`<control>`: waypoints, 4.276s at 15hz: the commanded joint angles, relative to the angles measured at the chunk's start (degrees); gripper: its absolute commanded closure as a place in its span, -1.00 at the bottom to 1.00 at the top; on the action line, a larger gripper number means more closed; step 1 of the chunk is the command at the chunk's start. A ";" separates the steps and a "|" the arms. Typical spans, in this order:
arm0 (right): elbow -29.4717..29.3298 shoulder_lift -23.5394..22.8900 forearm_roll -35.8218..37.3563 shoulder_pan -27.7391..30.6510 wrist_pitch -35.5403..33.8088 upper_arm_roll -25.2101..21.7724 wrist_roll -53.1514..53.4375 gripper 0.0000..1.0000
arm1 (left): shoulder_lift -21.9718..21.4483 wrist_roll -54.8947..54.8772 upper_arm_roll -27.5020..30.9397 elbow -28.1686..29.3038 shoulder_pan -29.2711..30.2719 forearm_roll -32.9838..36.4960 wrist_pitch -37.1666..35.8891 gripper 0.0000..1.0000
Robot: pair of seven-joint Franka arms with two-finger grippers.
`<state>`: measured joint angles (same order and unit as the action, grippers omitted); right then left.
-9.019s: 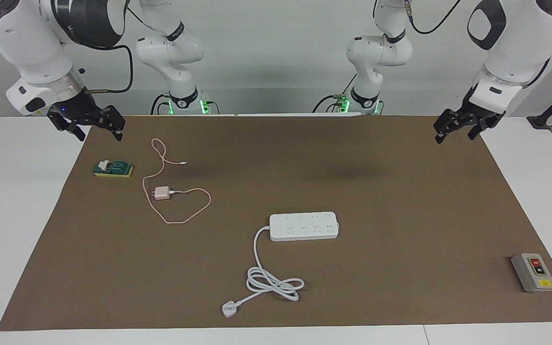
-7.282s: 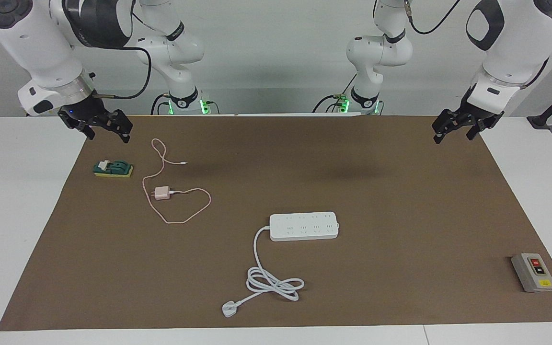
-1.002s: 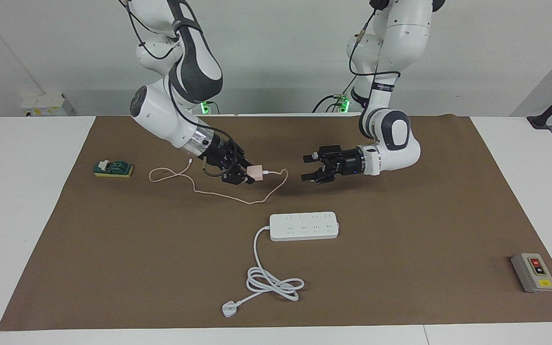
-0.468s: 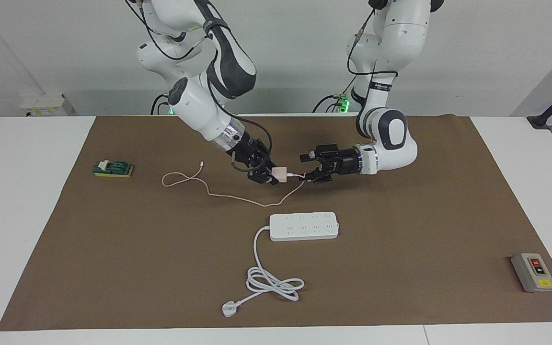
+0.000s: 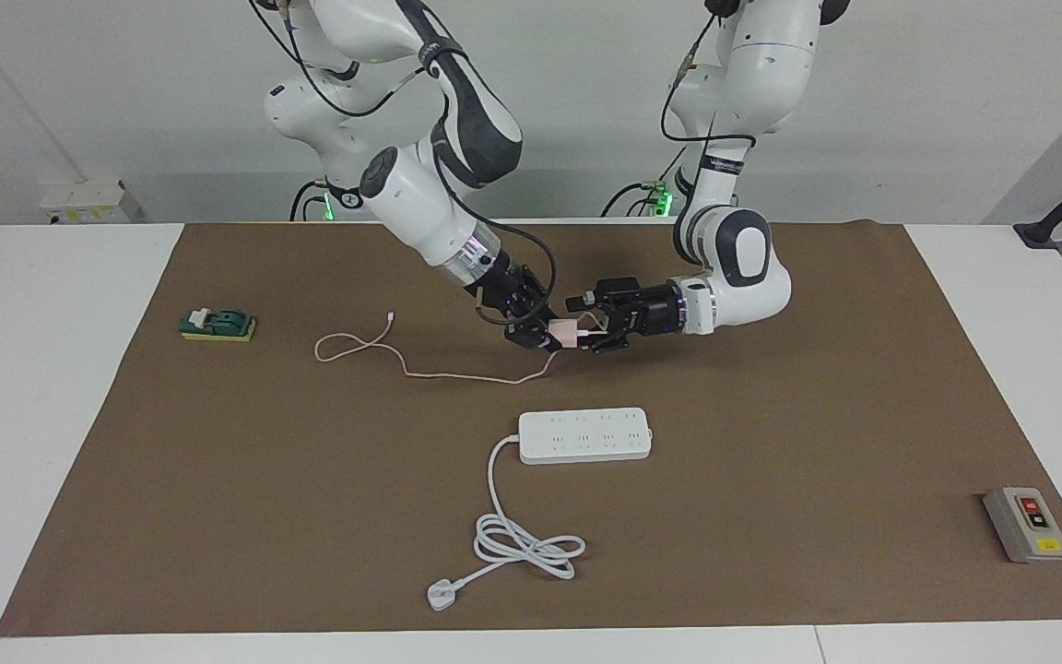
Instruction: Plug charger into power strip
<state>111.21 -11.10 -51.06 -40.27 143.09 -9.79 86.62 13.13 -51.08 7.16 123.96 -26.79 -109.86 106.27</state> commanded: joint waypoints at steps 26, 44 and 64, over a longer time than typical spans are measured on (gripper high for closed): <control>-0.56 1.08 -1.15 1.78 -12.31 -0.67 -0.84 0.77 | 0.14 -5.78 0.75 2.33 -0.63 -0.80 0.08 -0.95; -0.38 0.99 -1.15 1.78 -11.87 -0.67 -0.92 0.77 | -3.82 -5.88 0.84 6.03 -1.07 -0.80 1.40 -0.96; -0.21 0.99 -1.23 1.78 -11.08 -0.67 -1.19 0.77 | -3.73 -5.87 0.75 5.77 -1.16 1.84 1.66 1.00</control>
<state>110.51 -10.61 -51.16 -38.70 131.54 -10.52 86.53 10.97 -56.36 7.34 128.53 -26.92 -109.16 107.24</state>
